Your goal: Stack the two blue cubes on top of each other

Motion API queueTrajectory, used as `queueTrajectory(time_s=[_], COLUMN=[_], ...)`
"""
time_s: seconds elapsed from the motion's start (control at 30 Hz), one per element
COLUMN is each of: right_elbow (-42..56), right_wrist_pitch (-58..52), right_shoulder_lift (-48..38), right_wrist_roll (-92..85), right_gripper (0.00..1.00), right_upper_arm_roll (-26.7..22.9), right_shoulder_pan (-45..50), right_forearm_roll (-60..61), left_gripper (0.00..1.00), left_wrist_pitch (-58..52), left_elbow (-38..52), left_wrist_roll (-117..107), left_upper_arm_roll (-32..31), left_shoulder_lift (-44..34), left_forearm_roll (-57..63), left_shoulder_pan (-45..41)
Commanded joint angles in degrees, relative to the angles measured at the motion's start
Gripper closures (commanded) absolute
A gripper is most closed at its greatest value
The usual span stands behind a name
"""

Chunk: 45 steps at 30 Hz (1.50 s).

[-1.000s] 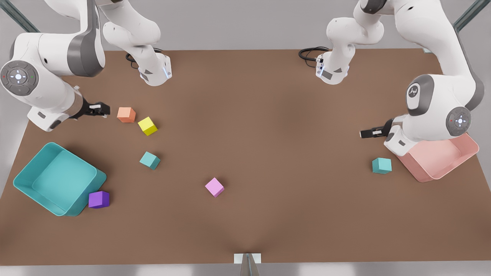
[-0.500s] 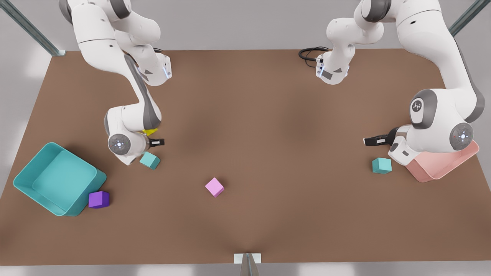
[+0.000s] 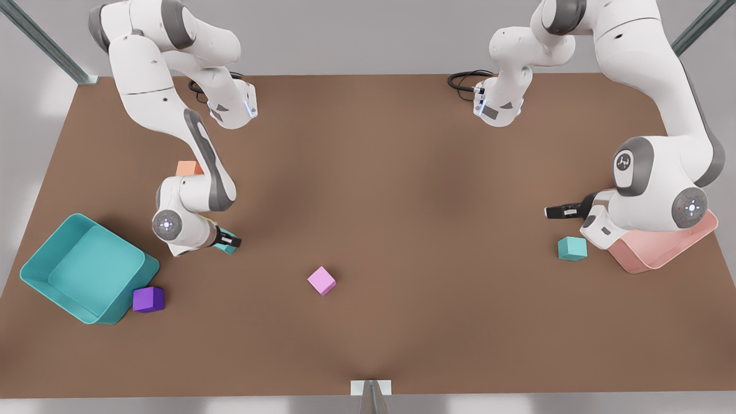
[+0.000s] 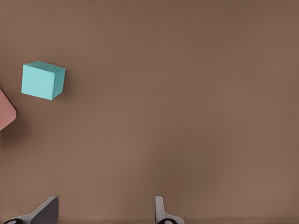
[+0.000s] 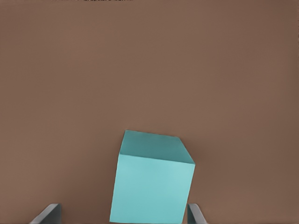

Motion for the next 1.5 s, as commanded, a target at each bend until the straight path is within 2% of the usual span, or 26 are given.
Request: queueTrajectory(time_s=[0.0,0.17,0.37,0.4,0.43,0.53,0.7,0.73,0.77,0.8,0.83,0.87,0.97,1.03,1.1,1.23,1.3,1.4,1.47], right_elbow=[-0.2,-2.4,-2.7,-2.7,-2.7,-2.0,-2.1,-2.2,-2.3,-2.3,-2.2,-2.0,-1.0,1.2,5.5,21.1,27.8,34.9,36.6], right_wrist_pitch=[2.8,2.8,4.3,4.3,4.3,5.0,7.2,7.2,7.2,7.2,7.2,6.7,1.7,-3.1,-3.1,-2.4,-2.2,-0.2,0.4], right_shoulder_lift=[0.1,-0.2,1.1,1.2,1.6,3.4,5.6,5.6,5.5,5.5,5.5,5.2,0.2,-2.8,-2.0,6.3,12.4,20.3,24.0], right_wrist_roll=[16.1,16.9,17.7,17.7,17.7,17.7,17.4,17.0,15.7,15.6,15.5,14.7,14.8,23.8,40.1,72.1,82.5,88.9,92.1], right_gripper=[0.0,0.0,0.0,0.0,0.0,0.0,0.0,0.02,0.35,0.5,0.58,0.62,0.62,0.62,0.62,0.62,0.62,0.62,0.62], right_upper_arm_roll=[0.0,-0.4,-0.4,-0.4,-0.4,-0.4,-0.4,-0.3,-0.3,-0.3,-0.2,-0.1,1.4,10.0,19.7,19.6,19.4,18.5,17.9], right_shoulder_pan=[-0.1,-0.2,0.1,0.1,0.0,-0.1,-0.2,-0.2,-0.2,-0.2,-0.2,-0.2,1.2,1.3,2.6,19.1,22.9,26.0,26.0], right_forearm_roll=[0.1,0.1,0.1,0.1,0.1,0.1,0.1,0.1,0.1,0.1,0.1,0.1,0.6,2.9,2.8,1.9,-3.6,-10.0,-16.8], left_gripper=[0.0,0.0,0.0,0.0,0.0,0.0,0.0,0.0,0.0,0.0,0.0,0.0,0.0,0.0,0.0,0.0,0.0,0.0,0.0], left_wrist_pitch=[0.0,0.0,8.1,11.3,16.6,27.7,30.9,30.9,30.7,30.7,30.6,30.6,30.6,30.7,31.9,33.1,33.4,34.6,34.4], left_elbow=[-0.1,0.0,0.5,0.5,-0.3,-5.2,-7.7,-7.8,-7.8,-7.8,-7.9,-7.9,-7.9,-7.9,-7.8,-8.8,-9.1,-9.1,-9.3], left_wrist_roll=[3.1,3.1,2.3,5.1,12.1,12.3,16.1,19.7,26.6,31.4,33.4,33.8,41.2,42.6,42.6,42.5,42.5,42.4,42.4], left_upper_arm_roll=[0.0,0.0,0.1,0.1,1.1,2.2,3.7,3.9,5.0,5.0,5.0,5.0,5.0,5.0,5.0,5.0,5.8,5.9,5.9], left_shoulder_lift=[0.0,0.9,4.4,6.7,7.6,7.5,10.9,11.7,11.9,12.8,13.0,13.3,14.5,14.9,15.6,16.7,17.3,18.3,18.9], left_forearm_roll=[0.0,0.1,0.1,0.0,0.1,2.7,2.7,2.7,2.7,2.7,2.7,2.8,2.8,2.8,2.9,2.7,2.7,2.7,2.6], left_shoulder_pan=[0.0,0.0,4.7,8.0,8.0,7.4,7.4,7.5,7.7,7.8,7.9,7.8,7.9,7.8,7.8,8.0,8.5,8.5,8.5])
